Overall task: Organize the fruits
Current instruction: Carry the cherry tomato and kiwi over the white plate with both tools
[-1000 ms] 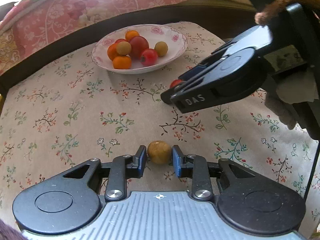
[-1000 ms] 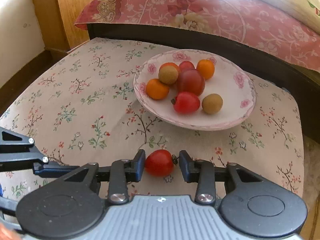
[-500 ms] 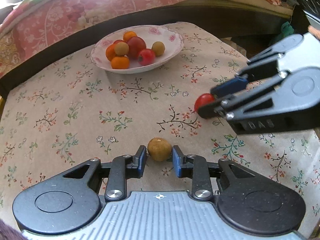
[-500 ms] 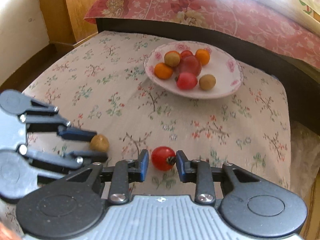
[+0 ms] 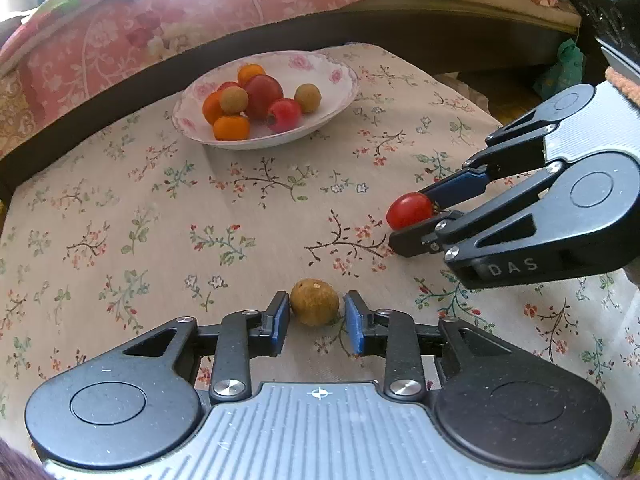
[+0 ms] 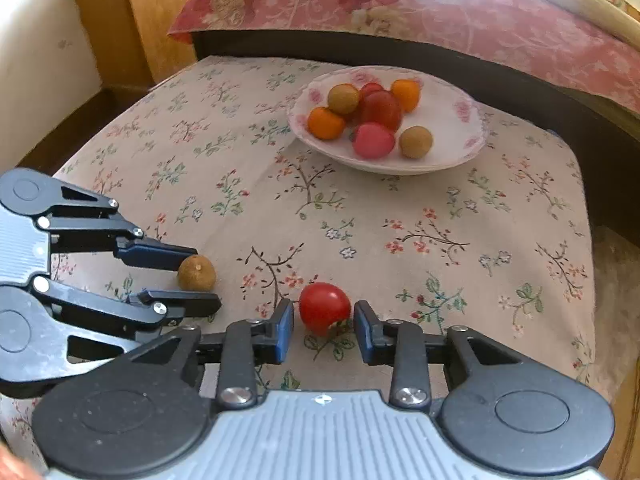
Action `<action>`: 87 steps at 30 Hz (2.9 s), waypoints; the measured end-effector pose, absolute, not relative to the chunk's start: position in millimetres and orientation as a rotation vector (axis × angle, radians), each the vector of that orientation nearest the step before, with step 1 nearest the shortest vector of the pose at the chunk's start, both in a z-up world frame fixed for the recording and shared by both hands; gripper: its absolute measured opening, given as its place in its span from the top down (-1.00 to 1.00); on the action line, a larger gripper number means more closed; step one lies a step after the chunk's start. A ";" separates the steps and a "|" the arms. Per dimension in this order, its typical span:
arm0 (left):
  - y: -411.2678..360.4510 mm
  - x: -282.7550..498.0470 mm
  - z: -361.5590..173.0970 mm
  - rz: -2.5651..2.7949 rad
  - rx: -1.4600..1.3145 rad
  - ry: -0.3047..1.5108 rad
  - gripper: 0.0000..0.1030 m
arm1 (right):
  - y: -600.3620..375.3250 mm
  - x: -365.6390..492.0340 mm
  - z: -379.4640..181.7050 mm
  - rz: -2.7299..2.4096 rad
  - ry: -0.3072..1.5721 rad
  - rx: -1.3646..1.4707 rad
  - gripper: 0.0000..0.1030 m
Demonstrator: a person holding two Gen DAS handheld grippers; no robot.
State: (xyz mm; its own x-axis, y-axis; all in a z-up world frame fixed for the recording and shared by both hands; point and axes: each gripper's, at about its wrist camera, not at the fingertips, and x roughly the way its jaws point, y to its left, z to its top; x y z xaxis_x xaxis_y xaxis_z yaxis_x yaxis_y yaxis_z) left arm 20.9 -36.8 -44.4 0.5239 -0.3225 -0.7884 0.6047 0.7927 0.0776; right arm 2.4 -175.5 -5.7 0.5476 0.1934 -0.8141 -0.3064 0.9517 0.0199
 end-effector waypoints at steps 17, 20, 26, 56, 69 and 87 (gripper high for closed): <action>-44.1 17.0 -34.1 -0.566 0.378 0.852 0.36 | -173.4 -4.5 -1.2 0.291 0.951 -0.177 0.40; -44.1 20.5 -27.6 -0.559 0.365 0.844 0.36 | -174.6 -5.2 3.4 0.291 0.936 -0.168 0.40; -47.4 30.4 -17.4 -0.551 0.349 0.823 0.36 | -175.9 0.2 13.5 0.288 0.910 -0.139 0.40; -51.9 52.9 -5.6 -0.526 0.326 0.772 0.38 | -177.2 16.6 26.1 0.250 0.853 -0.123 0.40; -56.1 63.8 -1.2 -0.516 0.342 0.744 0.39 | -180.7 27.7 30.6 0.230 0.832 -0.117 0.40; -64.1 81.0 5.0 -0.504 0.352 0.722 0.39 | -186.2 44.6 34.8 0.209 0.811 -0.094 0.40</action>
